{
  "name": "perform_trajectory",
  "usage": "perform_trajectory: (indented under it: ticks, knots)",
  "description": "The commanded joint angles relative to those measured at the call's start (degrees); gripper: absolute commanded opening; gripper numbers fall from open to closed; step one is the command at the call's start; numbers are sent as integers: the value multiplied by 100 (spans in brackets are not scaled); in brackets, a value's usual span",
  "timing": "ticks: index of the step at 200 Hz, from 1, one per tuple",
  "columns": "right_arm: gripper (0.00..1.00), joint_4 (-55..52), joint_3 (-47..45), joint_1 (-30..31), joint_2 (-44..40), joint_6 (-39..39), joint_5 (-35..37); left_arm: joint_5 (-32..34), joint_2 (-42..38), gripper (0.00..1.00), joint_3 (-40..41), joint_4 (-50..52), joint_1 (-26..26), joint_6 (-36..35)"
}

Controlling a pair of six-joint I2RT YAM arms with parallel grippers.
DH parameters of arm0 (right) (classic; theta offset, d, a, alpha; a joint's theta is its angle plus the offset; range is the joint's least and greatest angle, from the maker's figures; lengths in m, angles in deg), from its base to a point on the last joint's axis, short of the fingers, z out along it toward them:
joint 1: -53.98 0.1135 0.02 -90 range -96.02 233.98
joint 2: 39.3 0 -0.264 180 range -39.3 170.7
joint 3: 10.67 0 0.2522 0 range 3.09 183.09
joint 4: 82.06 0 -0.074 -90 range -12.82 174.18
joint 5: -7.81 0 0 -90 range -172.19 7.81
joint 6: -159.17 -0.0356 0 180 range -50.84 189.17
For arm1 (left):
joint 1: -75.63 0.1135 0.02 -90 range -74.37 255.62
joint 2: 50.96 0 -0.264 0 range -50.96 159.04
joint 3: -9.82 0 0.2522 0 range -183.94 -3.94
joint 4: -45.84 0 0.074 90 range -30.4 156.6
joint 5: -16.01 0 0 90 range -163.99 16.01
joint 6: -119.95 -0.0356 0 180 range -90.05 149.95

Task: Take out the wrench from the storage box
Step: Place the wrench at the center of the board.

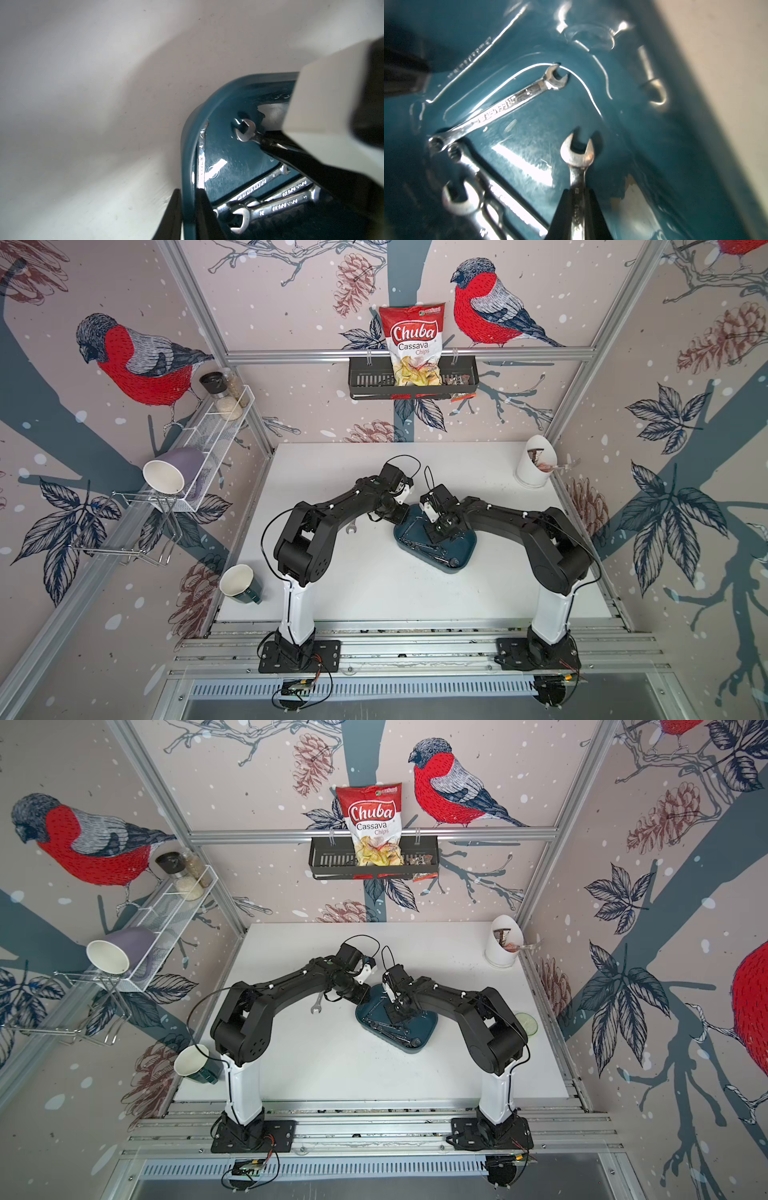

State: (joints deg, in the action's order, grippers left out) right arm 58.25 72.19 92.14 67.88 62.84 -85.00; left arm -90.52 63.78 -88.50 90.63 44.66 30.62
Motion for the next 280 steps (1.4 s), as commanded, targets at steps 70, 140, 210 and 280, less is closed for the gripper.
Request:
perform_trajectory:
  ticks: [70, 140, 210, 280]
  knots:
    - [6, -266, 307, -711, -918, 27, -596, -42, -56, 18, -16, 44, -15, 15]
    - [7, -369, 781, -1988, -741, 86, -98, -41, -72, 18, -34, 83, -20, 18]
    - [7, -160, 1385, -2400, 439, -14, -15, 39, -402, 18, 433, 21, -18, 156]
    - [7, -234, 1551, -2409, 1143, -236, 348, 45, -513, 18, 671, -166, -24, 566]
